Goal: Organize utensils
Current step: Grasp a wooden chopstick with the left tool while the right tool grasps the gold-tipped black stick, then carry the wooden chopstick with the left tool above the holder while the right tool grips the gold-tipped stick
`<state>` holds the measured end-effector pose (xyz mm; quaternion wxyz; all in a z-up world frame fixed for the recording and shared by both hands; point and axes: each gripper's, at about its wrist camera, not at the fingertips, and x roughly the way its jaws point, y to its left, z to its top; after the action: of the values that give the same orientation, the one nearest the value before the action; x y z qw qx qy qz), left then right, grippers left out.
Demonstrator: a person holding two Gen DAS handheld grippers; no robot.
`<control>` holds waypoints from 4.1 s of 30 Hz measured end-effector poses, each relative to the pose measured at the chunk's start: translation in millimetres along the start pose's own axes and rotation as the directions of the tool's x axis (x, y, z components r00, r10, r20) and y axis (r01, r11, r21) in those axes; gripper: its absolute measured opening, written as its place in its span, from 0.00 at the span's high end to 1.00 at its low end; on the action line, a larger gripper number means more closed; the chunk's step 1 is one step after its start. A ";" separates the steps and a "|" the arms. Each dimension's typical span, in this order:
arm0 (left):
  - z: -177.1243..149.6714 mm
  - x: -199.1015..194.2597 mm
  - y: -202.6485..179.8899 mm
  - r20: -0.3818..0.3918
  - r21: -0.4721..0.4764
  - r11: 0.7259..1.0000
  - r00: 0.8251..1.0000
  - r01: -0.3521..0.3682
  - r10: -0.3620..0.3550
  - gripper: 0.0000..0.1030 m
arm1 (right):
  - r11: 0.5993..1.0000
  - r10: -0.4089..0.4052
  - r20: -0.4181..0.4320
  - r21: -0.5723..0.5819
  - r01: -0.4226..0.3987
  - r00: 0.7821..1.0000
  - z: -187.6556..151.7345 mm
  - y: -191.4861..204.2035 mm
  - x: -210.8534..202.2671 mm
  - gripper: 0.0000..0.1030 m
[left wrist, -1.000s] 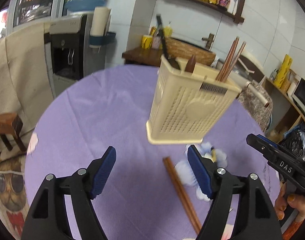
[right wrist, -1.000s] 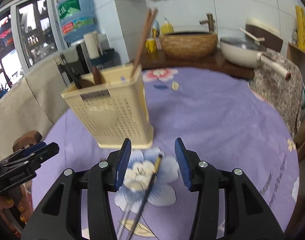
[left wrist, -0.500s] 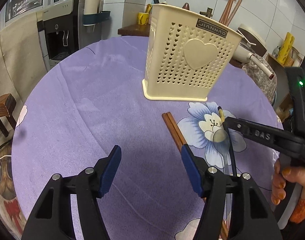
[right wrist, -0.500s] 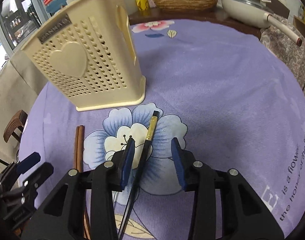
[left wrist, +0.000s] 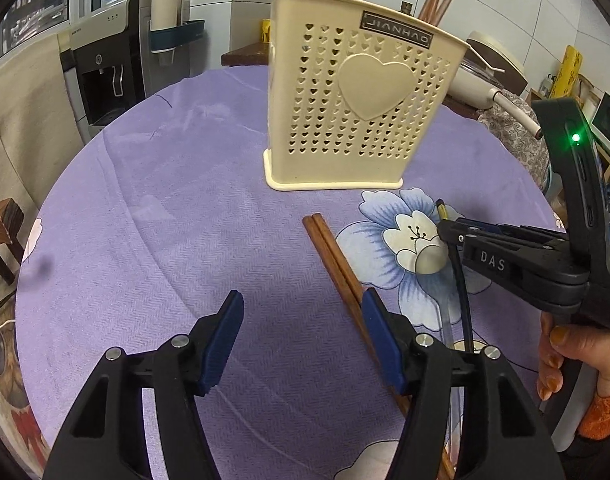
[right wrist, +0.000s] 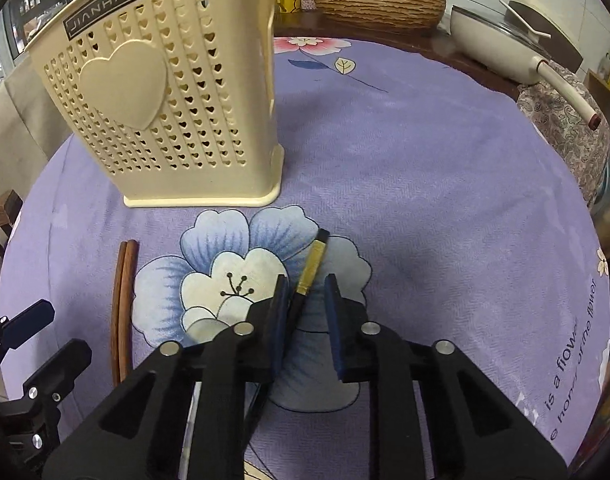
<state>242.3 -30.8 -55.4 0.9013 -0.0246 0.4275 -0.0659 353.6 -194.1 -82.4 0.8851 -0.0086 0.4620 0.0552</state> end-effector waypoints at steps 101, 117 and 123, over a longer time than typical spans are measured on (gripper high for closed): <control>64.0 -127.6 -0.3 0.277 0.042 0.992 0.952 0.119 -0.126 0.93 | 0.957 0.287 0.345 -0.060 -0.284 0.894 3.1 -44.3 -176.8 0.98; 57.4 -136.7 -0.2 0.298 0.039 0.992 0.946 0.117 -0.124 0.93 | 0.992 0.070 0.118 0.092 -0.081 0.991 -11.4 -44.7 -52.2 0.67; 56.9 -137.4 0.9 0.298 0.039 0.992 0.946 0.117 -0.124 0.93 | 0.995 0.022 0.055 0.097 -0.028 0.998 -13.7 -36.6 -22.3 0.74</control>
<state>200.4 -11.5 85.9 0.9503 -0.0507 0.2826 -0.1207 333.7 -233.4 -73.3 0.8958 0.0421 0.4403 0.0438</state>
